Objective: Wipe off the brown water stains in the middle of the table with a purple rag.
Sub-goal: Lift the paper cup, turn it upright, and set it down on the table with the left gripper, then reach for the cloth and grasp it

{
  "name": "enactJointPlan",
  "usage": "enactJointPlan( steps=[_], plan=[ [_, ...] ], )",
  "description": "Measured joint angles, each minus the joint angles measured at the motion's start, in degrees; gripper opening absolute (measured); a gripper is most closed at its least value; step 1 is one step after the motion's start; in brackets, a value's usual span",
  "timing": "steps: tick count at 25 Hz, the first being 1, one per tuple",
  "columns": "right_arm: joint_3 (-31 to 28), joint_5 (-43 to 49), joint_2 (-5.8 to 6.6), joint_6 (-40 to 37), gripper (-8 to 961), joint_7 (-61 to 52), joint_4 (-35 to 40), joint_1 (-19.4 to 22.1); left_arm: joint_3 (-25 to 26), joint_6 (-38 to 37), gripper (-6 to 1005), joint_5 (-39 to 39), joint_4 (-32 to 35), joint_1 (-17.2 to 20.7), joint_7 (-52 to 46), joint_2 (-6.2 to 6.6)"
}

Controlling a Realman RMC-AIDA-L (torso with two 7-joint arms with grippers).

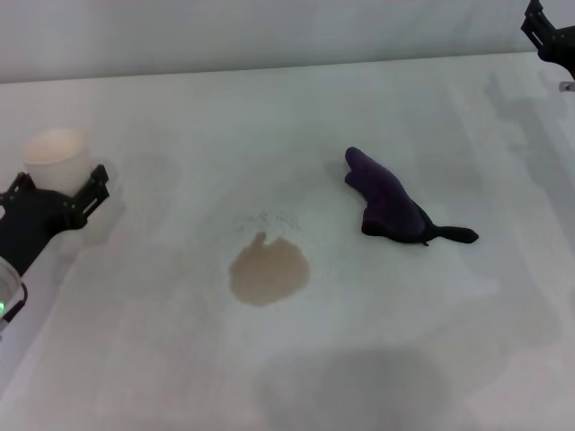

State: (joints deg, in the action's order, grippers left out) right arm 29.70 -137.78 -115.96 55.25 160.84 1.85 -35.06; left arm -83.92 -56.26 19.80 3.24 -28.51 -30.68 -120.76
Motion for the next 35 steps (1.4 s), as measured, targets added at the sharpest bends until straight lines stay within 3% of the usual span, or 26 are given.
enactJointPlan(
  steps=[7, 13, 21, 26, 35],
  plan=[
    [0.0, 0.0, -0.10, 0.3, 858, 0.0, -0.2, 0.2, -4.4, 2.7, 812, 0.3, -0.2, 0.5, 0.0, 0.00],
    [0.0, 0.0, -0.14, 0.7, 857, 0.0, -0.3, 0.1, -4.7, 3.8, 813, -0.1, 0.0, 2.0, -0.3, 0.00],
    [0.0, 0.0, -0.15, 0.8, 857, 0.0, -0.3, -0.1, -5.0, 0.1, 817, -0.1, 0.3, 3.8, 0.1, 0.00],
    [0.0, 0.0, -0.15, 0.8, 857, 0.0, -0.3, 0.0, -5.0, -2.5, 888, -0.1, 0.7, 5.5, 0.1, 0.00],
    [0.2, 0.0, -0.08, 0.8, 857, 0.0, -0.3, 0.1, -5.4, -4.0, 887, 0.3, 1.6, 9.0, -1.4, 0.00]
  ],
)
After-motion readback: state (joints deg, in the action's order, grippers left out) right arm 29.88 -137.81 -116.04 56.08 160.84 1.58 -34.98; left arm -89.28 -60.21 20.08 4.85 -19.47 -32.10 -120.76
